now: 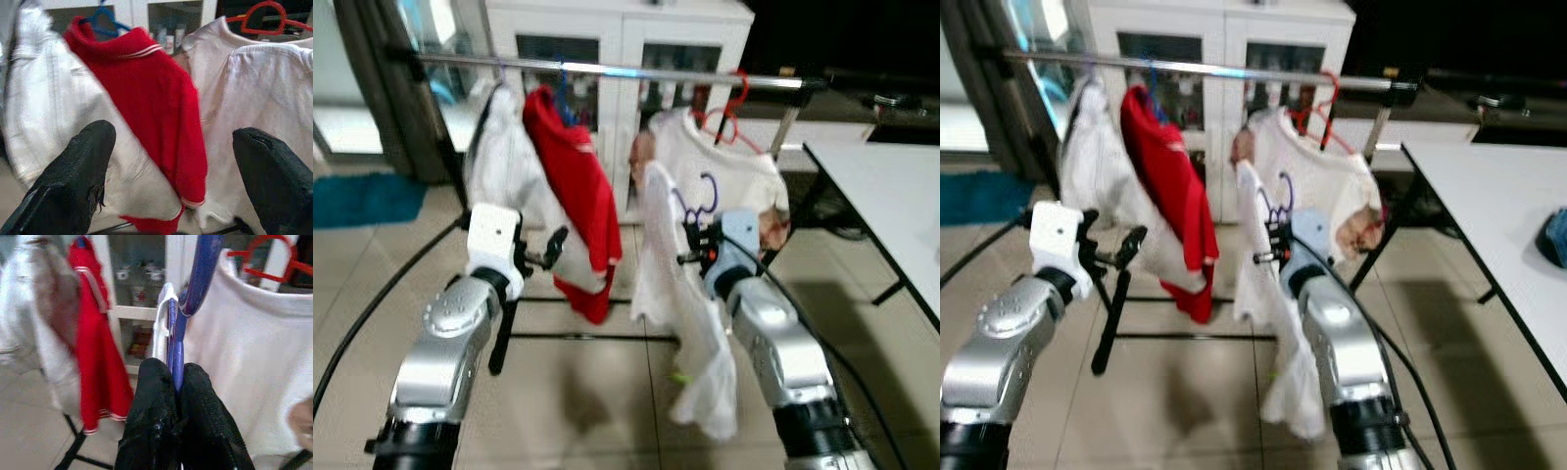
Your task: Hang hanger
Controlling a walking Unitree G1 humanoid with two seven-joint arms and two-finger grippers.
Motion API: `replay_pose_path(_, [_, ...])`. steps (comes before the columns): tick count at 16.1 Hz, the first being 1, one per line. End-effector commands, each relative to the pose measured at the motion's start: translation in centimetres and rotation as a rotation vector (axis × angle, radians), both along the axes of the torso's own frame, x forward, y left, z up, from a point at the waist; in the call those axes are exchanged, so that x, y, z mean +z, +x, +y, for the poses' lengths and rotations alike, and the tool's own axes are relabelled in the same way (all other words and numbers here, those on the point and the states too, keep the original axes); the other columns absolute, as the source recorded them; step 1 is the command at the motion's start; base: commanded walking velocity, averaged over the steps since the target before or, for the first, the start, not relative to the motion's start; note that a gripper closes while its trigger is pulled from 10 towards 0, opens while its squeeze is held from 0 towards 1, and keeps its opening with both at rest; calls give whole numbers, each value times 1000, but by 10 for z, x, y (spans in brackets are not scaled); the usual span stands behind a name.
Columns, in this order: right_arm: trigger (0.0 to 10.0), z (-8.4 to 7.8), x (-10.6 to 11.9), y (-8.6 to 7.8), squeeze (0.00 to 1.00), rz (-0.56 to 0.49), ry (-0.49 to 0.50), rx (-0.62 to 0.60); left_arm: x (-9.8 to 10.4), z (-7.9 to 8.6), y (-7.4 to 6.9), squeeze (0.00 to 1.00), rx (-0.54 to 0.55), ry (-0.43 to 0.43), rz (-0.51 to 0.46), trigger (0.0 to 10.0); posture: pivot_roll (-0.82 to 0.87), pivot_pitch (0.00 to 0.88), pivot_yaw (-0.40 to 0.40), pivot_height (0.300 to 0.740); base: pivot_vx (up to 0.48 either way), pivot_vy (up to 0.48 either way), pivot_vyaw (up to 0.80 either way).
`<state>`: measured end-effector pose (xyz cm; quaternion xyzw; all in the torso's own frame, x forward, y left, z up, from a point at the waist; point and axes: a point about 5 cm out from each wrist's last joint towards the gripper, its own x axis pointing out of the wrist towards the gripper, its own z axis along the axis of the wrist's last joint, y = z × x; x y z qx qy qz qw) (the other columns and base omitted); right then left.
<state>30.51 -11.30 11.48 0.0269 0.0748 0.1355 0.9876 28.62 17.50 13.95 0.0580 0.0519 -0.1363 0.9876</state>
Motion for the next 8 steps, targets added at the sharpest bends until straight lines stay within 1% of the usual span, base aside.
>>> replay_pose_path(1, [10000,-10,8,3,0,-43,-13,-34,2,-10,1,0,-28,-5,-10,10000,-27,14,-44,740,349,0,0])
replay_pose_path(8, [10000,-9,9,5,0,-53,-20,-31,1,-9,2,0,-25,-5,-8,10000,-25,13,-48,740,347,0,0])
